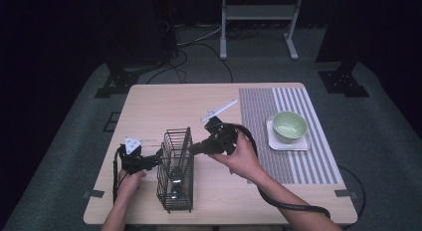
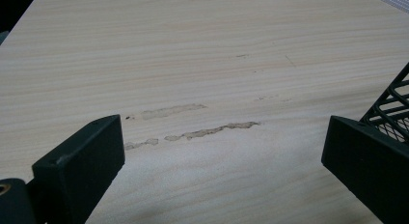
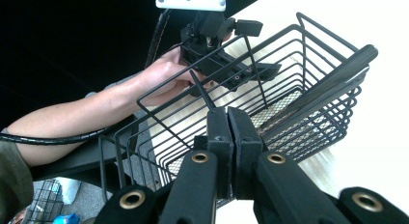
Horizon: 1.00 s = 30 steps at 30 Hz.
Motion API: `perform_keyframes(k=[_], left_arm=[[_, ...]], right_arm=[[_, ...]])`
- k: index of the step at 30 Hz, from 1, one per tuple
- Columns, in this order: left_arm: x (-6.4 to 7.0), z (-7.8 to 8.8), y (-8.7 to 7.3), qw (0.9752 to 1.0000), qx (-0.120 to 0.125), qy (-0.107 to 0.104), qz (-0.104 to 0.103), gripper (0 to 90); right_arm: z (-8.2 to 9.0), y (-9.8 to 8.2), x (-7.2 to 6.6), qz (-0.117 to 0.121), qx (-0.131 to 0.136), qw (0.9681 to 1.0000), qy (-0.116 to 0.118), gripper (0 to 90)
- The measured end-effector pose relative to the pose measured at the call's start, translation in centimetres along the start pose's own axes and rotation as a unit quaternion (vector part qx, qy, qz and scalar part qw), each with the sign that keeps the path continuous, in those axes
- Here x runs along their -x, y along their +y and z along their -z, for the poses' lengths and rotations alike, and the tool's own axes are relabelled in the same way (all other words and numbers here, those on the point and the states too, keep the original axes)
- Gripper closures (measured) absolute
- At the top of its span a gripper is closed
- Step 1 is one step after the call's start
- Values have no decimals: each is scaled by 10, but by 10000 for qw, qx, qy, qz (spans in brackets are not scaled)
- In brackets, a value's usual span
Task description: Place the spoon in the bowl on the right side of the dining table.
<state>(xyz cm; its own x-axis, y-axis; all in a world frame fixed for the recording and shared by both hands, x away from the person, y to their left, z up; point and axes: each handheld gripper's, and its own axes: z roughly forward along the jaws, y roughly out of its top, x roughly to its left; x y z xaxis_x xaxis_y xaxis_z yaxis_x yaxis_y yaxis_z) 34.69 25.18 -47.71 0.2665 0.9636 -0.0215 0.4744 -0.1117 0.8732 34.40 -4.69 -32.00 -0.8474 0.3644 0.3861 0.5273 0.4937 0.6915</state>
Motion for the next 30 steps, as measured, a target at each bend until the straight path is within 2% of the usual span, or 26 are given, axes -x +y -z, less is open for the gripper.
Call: perform_keyframes(k=[4, 23, 30], left_arm=[[0, 0, 0, 10000, -7, -2, -8, 4], [0, 0, 0, 10000, -4, -4, 8, 4], [0, 0, 0, 10000, 7, 4, -14, 4]], right_arm=[[8, 1, -1, -34, 65, 10000, -32, 886], [40, 6, 3, -341, 468, 9983, 107, 886], [51, 9, 2, -368, 606, 9974, 154, 886]])
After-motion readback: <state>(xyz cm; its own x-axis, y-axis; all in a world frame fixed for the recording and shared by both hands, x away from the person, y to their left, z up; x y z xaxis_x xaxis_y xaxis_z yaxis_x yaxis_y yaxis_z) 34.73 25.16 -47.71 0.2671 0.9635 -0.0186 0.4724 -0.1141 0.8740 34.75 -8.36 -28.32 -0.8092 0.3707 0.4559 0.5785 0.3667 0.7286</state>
